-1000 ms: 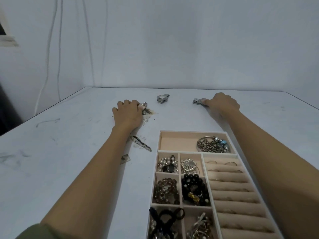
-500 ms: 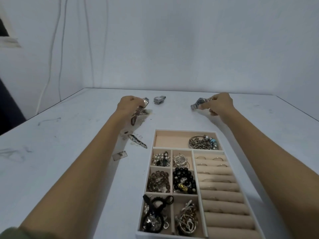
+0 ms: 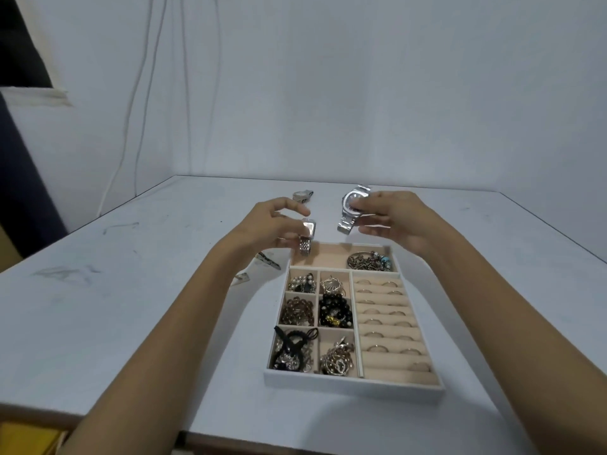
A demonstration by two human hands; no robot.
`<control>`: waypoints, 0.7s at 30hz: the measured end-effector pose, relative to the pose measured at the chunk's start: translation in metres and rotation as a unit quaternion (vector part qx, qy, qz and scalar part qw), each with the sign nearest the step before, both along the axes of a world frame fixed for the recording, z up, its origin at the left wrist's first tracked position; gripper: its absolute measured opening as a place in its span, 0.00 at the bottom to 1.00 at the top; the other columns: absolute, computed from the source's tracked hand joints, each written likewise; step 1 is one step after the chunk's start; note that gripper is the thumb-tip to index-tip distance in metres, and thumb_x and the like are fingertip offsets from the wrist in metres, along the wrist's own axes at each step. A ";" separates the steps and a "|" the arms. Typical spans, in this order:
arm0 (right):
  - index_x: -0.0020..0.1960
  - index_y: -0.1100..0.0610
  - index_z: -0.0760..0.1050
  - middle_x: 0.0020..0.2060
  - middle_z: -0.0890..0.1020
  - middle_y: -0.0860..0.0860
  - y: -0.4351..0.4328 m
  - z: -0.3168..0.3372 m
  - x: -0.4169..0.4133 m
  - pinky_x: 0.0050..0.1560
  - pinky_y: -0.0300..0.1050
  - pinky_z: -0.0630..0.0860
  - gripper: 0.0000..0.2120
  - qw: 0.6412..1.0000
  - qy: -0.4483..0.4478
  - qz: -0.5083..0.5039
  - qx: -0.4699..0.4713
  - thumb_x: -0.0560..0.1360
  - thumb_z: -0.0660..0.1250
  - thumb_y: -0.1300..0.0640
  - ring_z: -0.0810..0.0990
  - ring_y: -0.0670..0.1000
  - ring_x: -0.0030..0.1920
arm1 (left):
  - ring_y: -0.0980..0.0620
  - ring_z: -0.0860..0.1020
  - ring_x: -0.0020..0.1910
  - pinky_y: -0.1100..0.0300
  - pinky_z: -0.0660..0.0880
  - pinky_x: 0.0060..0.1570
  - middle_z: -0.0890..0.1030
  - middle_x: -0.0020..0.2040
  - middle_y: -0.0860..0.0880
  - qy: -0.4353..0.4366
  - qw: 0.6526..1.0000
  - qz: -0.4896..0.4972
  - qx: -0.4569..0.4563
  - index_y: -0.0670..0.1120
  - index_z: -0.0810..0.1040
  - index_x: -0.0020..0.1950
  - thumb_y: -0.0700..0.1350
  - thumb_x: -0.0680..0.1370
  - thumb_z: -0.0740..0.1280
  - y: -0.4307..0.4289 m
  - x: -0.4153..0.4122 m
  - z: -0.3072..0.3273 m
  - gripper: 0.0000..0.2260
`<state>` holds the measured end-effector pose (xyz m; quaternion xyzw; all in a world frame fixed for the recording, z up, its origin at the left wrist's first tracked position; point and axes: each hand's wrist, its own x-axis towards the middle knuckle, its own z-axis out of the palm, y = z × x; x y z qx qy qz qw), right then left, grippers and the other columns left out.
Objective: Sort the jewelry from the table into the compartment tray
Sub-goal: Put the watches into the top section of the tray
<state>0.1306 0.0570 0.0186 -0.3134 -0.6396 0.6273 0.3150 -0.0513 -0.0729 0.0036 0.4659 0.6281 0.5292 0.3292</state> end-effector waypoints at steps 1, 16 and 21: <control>0.50 0.63 0.79 0.40 0.85 0.55 -0.006 -0.002 -0.001 0.39 0.41 0.81 0.11 1.000 -0.001 -0.001 -0.008 0.69 0.74 0.62 0.82 0.51 0.37 | 0.49 0.82 0.41 0.59 0.81 0.48 0.82 0.46 0.43 0.005 1.000 0.000 -0.002 0.42 0.79 0.54 0.34 0.72 0.71 -0.003 0.001 -0.003 0.12; 0.55 0.58 0.74 0.41 0.85 0.60 -0.038 -0.026 -0.012 0.36 0.41 0.79 0.18 0.993 -0.103 -0.028 0.039 0.68 0.76 0.62 0.79 0.51 0.28 | 0.58 0.80 0.40 0.66 0.76 0.36 0.81 0.36 0.56 0.177 0.983 0.051 -0.004 0.50 0.84 0.48 0.40 0.69 0.74 -0.011 0.010 -0.017 0.09; 0.56 0.61 0.77 0.39 0.84 0.58 -0.038 -0.028 -0.017 0.36 0.40 0.79 0.14 0.992 -0.113 -0.016 0.043 0.71 0.74 0.62 0.78 0.51 0.29 | 0.64 0.76 0.30 0.74 0.71 0.29 0.82 0.36 0.58 0.252 0.965 0.068 -0.007 0.53 0.83 0.47 0.45 0.70 0.73 -0.010 0.004 -0.021 0.07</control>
